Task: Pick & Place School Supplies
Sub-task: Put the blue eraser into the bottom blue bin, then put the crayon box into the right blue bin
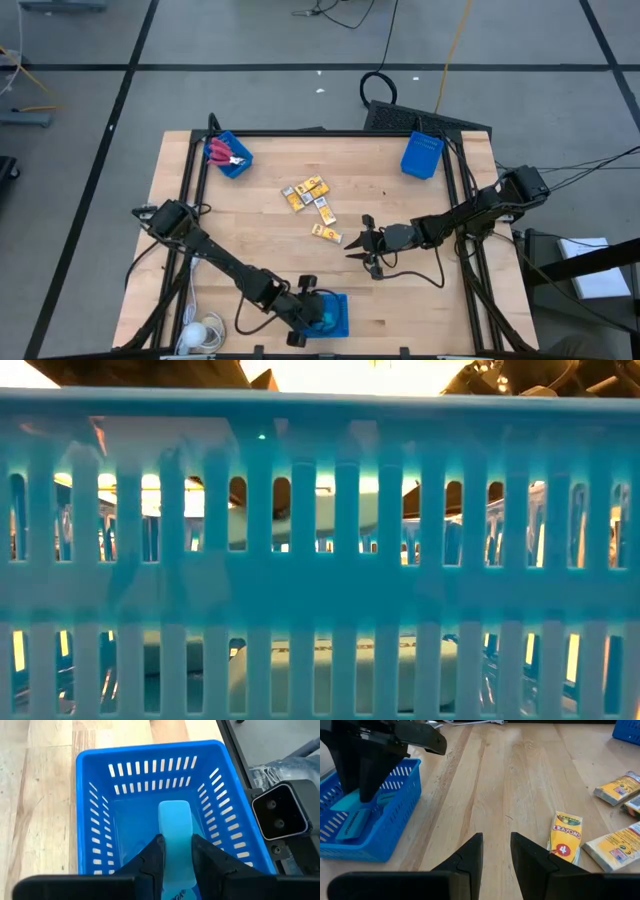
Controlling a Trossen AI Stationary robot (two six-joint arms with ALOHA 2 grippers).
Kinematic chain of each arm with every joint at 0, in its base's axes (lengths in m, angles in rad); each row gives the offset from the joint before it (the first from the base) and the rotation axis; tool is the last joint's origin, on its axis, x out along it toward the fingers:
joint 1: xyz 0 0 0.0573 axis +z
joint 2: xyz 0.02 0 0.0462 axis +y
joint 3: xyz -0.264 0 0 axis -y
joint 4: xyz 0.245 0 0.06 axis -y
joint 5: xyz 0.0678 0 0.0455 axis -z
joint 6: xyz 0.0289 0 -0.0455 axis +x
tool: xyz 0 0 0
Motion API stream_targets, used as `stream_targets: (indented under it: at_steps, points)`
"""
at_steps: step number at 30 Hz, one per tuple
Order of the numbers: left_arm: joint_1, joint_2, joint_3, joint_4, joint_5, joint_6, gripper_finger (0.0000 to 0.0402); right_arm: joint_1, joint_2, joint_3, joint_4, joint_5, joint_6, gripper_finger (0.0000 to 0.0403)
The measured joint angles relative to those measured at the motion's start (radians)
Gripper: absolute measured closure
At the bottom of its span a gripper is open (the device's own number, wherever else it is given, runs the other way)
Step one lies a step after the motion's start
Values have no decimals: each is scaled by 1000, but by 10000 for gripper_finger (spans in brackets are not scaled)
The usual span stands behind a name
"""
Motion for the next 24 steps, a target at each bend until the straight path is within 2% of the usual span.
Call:
stream_targets:
  at_steps: [5, 16, 20, 24]
  points:
    - [0, 0, 0, 3, 0, -24, 301, 0, 0, 0, 0, 0, 1, 314]
    - [0, 0, 0, 3, -1, -37, 216, 0, 0, 0, 0, 0, 1, 314]
    - [0, -40, -2, -18, -3, 33, 203, 0, 0, 0, 0, 7, 1, 314]
    - [-10, -105, -2, -29, -60, 77, 204, 1, 0, 0, -2, 60, 1, 314]
